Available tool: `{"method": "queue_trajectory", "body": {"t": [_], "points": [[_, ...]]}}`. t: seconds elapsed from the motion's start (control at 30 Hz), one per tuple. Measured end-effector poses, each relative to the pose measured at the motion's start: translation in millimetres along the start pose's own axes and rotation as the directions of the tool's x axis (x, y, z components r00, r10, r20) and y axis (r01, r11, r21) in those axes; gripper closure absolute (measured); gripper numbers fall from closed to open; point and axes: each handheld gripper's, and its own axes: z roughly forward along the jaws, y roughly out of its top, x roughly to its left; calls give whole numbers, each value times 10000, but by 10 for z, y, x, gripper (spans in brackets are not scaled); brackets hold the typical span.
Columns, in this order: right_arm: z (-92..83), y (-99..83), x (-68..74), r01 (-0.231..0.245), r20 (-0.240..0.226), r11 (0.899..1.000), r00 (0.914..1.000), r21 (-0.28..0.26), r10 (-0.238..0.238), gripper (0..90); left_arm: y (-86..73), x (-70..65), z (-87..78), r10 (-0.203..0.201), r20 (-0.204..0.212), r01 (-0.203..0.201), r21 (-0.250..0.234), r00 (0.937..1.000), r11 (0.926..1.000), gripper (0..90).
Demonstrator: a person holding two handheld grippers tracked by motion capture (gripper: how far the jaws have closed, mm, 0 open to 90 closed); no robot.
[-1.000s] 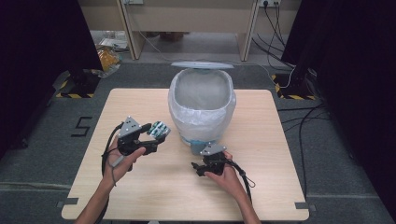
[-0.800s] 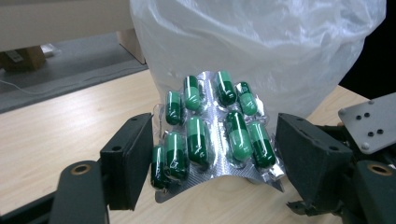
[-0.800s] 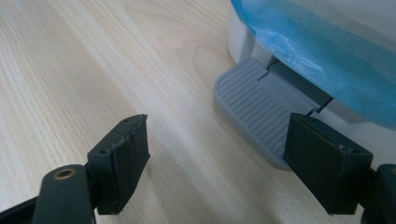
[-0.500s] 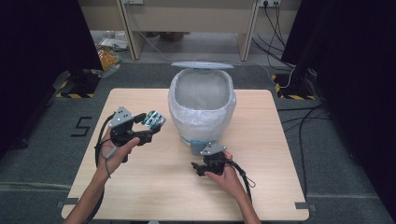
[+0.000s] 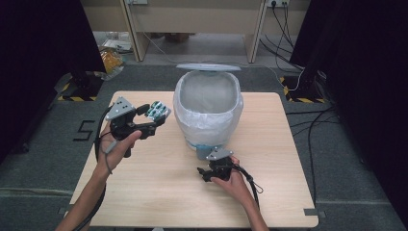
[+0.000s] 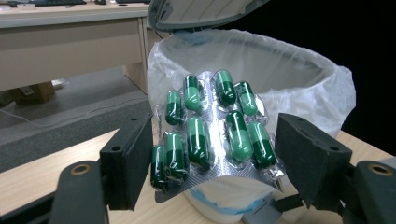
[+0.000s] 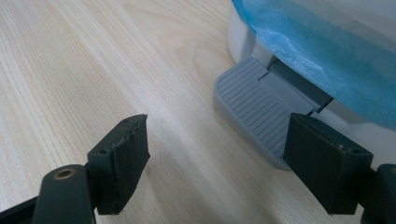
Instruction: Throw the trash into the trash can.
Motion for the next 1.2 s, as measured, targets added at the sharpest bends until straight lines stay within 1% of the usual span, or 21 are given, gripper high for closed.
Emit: {"method": "queue_trajectory", "body": {"t": [0.17,0.43,0.63,0.77,0.83,1.07,1.13,1.2], "points": [[0,0,1,4,5,10000,10000,4,-4,223,116,-44,69,10,106,-8,-164,9999,9999,287],[0,1,-2,-14,-27,10000,10000,-3,14,223,324,-196,173,296,356,-283,-342,9989,9990,287],[0,0,-2,7,-22,10000,10000,5,-7,223,425,-286,300,425,550,-412,-241,9976,9989,286],[-1,0,-2,1,-30,10000,10000,2,-1,223,491,-351,439,549,642,-545,-86,9964,9985,287],[-1,0,-3,32,-21,10000,10000,9,-32,223,506,-367,475,586,654,-584,-49,9961,9983,287],[-1,-1,-4,14,-41,10000,10000,-2,-14,223,578,-421,705,639,787,-658,211,9948,9976,287],[-2,-1,-6,-11,-59,10000,10000,-9,11,223,602,-436,769,619,836,-637,187,9946,9978,287],[-3,-1,-4,12,-37,10000,10000,10,-12,223,614,-449,813,683,872,-702,193,9938,9973,287]]}}
